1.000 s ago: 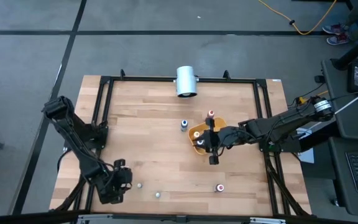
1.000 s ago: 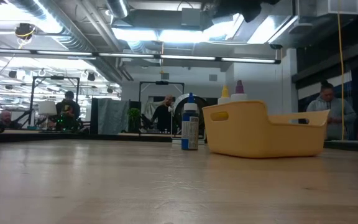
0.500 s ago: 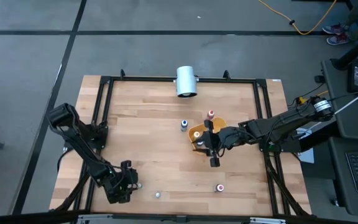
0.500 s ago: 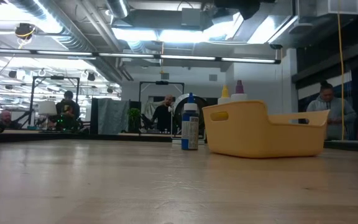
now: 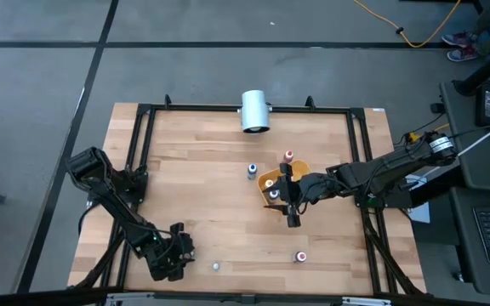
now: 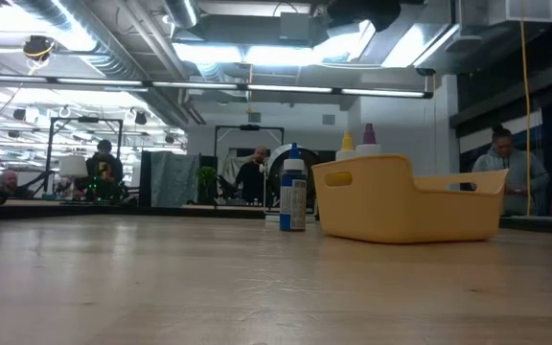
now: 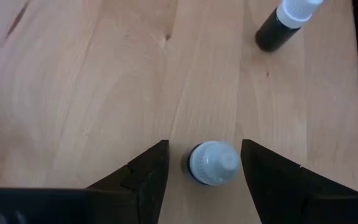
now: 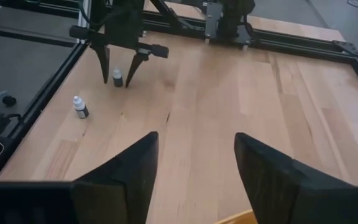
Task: Pick & Place food coloring
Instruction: Put the small blue food coloring bottle into the yellow bin
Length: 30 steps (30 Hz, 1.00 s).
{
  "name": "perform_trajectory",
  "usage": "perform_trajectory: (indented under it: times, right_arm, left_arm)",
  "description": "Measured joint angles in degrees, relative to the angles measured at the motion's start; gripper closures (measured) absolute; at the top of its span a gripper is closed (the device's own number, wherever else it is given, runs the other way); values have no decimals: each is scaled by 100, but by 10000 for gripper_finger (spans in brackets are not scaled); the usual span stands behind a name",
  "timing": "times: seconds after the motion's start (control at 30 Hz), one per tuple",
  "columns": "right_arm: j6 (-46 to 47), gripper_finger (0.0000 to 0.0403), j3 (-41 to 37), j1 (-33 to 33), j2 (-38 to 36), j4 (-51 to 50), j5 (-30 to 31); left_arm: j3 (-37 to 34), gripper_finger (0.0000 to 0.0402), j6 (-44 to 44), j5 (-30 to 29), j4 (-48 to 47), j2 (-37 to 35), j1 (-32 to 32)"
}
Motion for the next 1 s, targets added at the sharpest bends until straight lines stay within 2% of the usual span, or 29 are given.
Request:
perform_trajectory:
  times: [0.2,0.83,1.0]
  right_arm:
    - [-1,189,0,0,0,0,2]
    - [18,189,0,0,0,-2,5]
    - [20,189,0,0,0,-2,7]
  left_arm:
    - [0,226,-121,111,-26,-1,-26]
    - [15,228,38,255,-555,2,-57]
    - [5,247,52,150,-544,6,-61]
